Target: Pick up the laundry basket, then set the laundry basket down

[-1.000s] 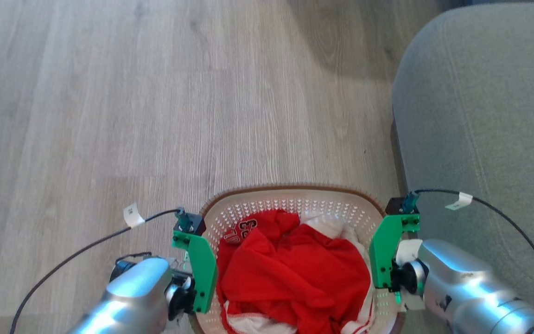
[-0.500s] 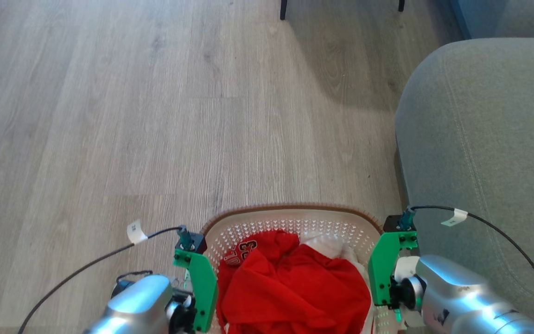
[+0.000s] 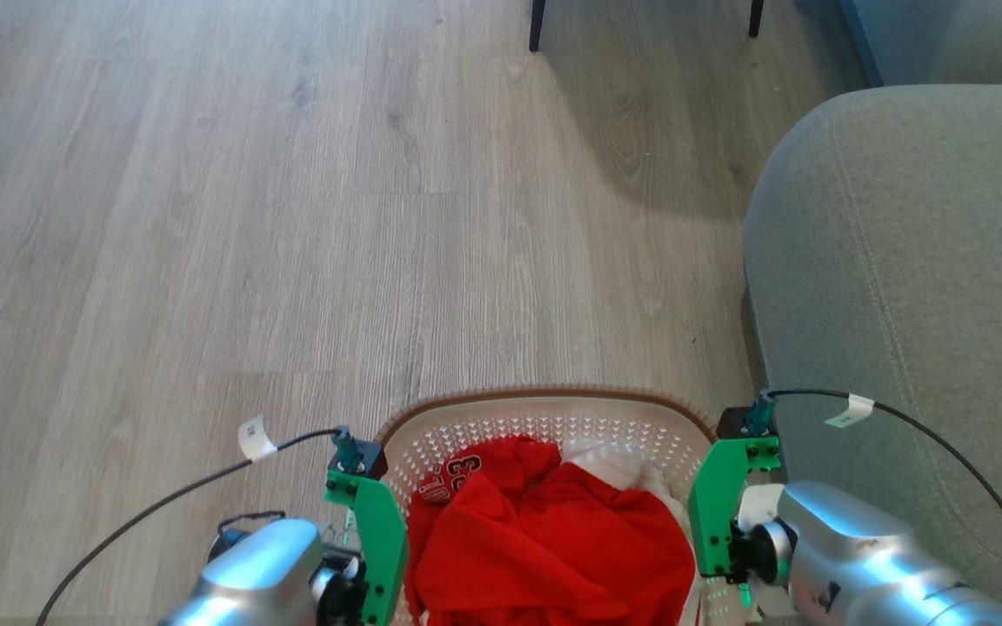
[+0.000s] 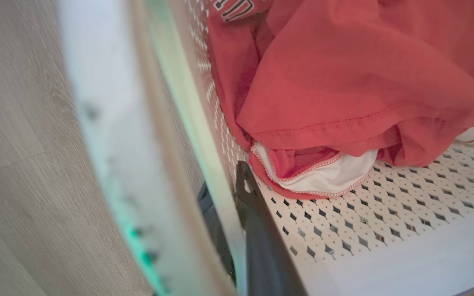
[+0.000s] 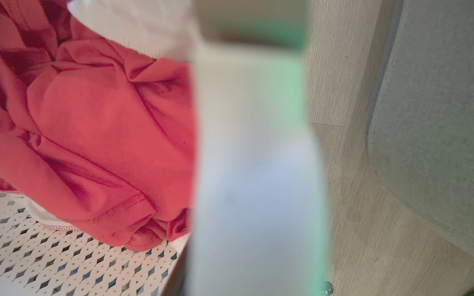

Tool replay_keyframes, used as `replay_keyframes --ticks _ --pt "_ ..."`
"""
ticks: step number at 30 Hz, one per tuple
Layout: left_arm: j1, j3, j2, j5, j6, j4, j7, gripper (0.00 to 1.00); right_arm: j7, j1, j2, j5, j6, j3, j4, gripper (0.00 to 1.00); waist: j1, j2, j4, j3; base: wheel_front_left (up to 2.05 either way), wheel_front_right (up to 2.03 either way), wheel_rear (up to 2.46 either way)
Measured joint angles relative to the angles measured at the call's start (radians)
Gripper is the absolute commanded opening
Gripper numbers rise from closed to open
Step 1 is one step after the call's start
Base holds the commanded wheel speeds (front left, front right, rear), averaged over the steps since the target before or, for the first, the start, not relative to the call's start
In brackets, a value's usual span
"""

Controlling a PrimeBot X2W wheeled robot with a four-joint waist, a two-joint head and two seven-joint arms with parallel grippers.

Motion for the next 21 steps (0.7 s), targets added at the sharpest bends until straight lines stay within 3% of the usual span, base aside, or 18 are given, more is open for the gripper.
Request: replay_keyframes --ticks 21 --pt "0.000 -0.001 -0.002 0.000 0.000 0.002 0.000 0.00 -0.004 0.000 0.001 0.025 0.000 0.022 0.005 0.00 0.0001 0.0000 0.000 -0.002 0.00 0.00 0.00"
